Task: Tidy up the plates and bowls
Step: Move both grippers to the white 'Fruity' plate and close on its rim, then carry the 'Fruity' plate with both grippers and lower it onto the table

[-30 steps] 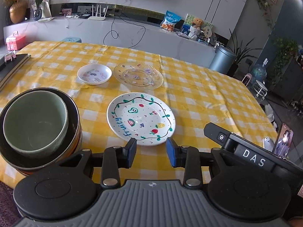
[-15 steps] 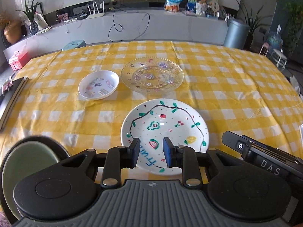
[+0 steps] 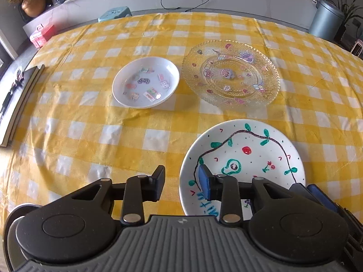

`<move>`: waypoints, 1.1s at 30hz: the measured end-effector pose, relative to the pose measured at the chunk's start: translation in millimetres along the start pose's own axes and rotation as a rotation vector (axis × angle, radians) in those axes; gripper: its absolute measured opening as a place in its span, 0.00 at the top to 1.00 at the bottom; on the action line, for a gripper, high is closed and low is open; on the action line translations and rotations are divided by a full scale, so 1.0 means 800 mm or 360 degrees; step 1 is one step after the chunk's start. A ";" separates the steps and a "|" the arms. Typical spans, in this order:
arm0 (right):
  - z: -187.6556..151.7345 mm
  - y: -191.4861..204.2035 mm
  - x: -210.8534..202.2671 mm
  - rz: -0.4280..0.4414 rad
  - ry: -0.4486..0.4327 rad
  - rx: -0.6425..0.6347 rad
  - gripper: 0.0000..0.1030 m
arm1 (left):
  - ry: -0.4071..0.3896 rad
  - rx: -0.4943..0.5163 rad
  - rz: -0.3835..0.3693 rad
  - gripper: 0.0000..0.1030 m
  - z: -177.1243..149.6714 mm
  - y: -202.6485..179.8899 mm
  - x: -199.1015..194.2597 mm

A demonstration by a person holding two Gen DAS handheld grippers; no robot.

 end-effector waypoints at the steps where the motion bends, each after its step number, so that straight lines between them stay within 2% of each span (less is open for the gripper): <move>1: 0.000 0.000 0.001 0.0006 -0.0002 0.0007 0.61 | 0.0011 -0.0015 -0.0013 0.61 0.000 0.000 0.003; 4: 0.002 -0.002 0.002 0.0016 0.0002 0.0022 0.61 | -0.0008 -0.0038 -0.0043 0.59 0.004 0.001 0.006; 5: 0.002 -0.003 0.001 0.0014 0.0001 0.0028 0.62 | -0.0006 -0.0050 -0.0060 0.62 0.004 0.001 0.007; 6: 0.002 -0.003 0.002 0.0012 0.0004 0.0034 0.66 | -0.0007 -0.0063 -0.0085 0.69 0.005 0.001 0.007; 7: 0.003 -0.004 0.003 0.0009 0.0014 0.0042 0.74 | -0.0006 -0.0071 -0.0104 0.72 0.005 0.001 0.006; 10: 0.002 -0.008 0.004 0.0009 0.0042 0.0074 0.90 | -0.0007 -0.0081 -0.0090 0.75 0.004 0.000 0.004; 12: 0.003 -0.011 0.003 0.0002 0.0046 0.0095 0.92 | -0.0005 -0.0086 -0.0098 0.78 0.002 -0.002 0.002; 16: 0.011 -0.022 -0.006 -0.0062 0.0010 0.0121 0.92 | 0.0006 -0.0093 -0.0181 0.80 -0.007 -0.017 -0.005; 21: 0.026 -0.052 -0.024 -0.0119 -0.0042 0.0197 0.92 | -0.0049 -0.0078 -0.0293 0.80 -0.025 -0.047 -0.017; 25: 0.034 -0.073 -0.033 -0.0105 -0.0059 0.0282 0.88 | -0.0162 -0.0155 -0.0382 0.80 -0.040 -0.053 -0.020; 27: 0.036 -0.078 -0.034 -0.0078 -0.0050 0.0322 0.88 | -0.0231 -0.0252 -0.0433 0.75 -0.048 -0.048 -0.019; 30: 0.036 -0.078 -0.034 -0.0075 -0.0052 0.0320 0.88 | -0.0294 -0.0305 -0.0438 0.75 -0.059 -0.043 -0.015; 33: 0.036 -0.076 -0.033 -0.0081 -0.0063 0.0307 0.88 | -0.0367 -0.0252 -0.0415 0.75 -0.063 -0.045 -0.017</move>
Point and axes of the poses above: each gripper's, at about its wrist camera, not at the fingertips, and x roughly the way its jaws point, y to its left, z to its top, the point moved 4 cm from there along x, roughly the way its jaws point, and after that the axes turned 11 degrees about x, right-handed, at the moved point
